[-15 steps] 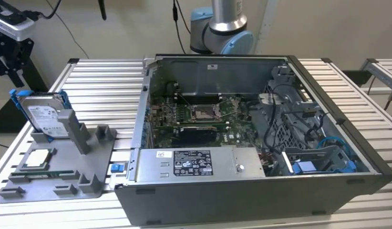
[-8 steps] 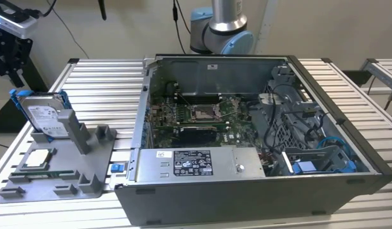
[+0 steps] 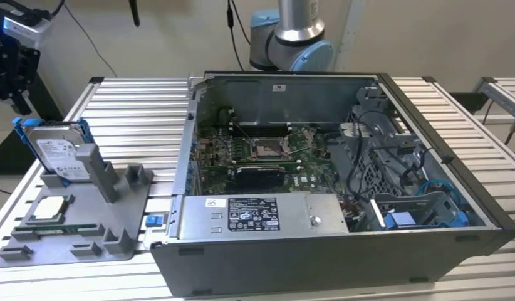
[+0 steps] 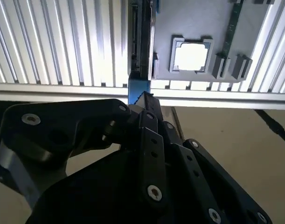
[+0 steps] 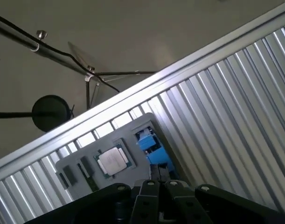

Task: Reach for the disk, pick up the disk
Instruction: 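Pick up the disk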

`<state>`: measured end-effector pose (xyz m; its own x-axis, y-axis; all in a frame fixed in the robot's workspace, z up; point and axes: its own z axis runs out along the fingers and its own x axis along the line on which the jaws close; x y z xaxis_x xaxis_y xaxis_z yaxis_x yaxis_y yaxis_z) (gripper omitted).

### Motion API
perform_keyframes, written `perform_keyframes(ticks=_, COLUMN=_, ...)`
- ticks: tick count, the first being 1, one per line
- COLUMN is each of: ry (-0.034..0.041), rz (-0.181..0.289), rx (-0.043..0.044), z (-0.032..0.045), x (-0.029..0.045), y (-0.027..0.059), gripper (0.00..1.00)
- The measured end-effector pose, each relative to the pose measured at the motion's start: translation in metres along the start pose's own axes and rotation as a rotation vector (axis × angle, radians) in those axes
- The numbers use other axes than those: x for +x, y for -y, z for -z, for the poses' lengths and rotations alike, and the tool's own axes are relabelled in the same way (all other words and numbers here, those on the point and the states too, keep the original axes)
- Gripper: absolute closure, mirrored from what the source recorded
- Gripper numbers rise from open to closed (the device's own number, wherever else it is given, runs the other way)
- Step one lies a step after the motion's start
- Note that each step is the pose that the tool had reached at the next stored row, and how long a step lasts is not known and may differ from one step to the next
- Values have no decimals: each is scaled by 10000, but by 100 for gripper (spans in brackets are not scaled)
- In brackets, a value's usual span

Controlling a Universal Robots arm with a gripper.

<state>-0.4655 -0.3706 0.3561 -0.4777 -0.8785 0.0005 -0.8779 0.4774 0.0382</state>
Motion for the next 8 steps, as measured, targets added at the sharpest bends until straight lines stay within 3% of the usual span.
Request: perform_keyframes(ticks=8, ry=-56, rz=1448, rx=0, z=0, x=0, y=0, gripper=100)
